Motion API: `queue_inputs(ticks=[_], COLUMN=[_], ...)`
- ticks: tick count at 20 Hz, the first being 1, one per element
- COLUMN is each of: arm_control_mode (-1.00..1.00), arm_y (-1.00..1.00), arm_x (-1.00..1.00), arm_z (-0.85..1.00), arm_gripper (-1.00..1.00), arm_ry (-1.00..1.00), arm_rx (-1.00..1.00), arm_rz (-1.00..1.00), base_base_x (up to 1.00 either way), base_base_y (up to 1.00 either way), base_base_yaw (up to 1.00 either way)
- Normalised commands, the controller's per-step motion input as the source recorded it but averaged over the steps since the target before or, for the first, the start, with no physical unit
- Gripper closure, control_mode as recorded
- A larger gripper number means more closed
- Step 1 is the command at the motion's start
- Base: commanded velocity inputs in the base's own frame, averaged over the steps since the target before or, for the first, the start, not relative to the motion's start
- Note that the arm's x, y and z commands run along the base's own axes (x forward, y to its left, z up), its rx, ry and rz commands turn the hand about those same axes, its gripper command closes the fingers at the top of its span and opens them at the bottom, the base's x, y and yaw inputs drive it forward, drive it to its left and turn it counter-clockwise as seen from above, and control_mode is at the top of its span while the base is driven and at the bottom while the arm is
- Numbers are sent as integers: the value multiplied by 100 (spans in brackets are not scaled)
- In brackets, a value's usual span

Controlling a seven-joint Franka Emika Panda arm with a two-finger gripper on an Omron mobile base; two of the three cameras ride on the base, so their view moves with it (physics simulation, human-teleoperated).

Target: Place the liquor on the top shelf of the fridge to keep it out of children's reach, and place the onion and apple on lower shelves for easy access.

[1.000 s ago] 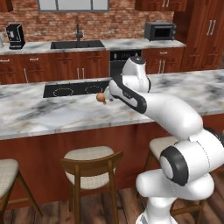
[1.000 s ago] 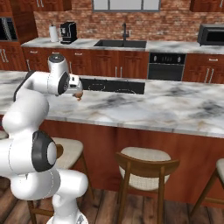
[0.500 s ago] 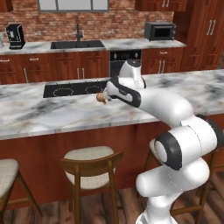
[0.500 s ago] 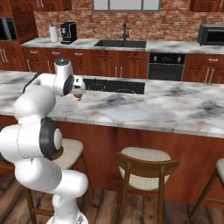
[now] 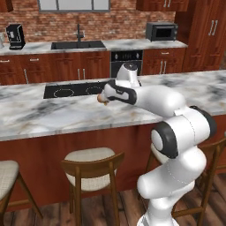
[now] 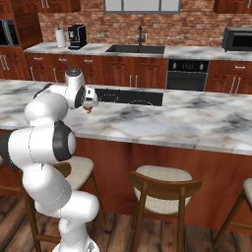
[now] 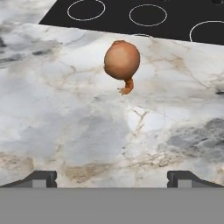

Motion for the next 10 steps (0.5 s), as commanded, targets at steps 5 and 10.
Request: queue_inputs(ticks=[5,10], arm_control_mode=[-100,-100], arm_y=[15,6], arm_x=[32,36], arm_z=[-20,-15], arm_gripper=[-100,-100], arm_ry=[0,0], arm_rx=[0,0], arm_rz=[0,0], base_base_x=[0,0], base_base_y=[0,0], base_base_yaw=[0,0])
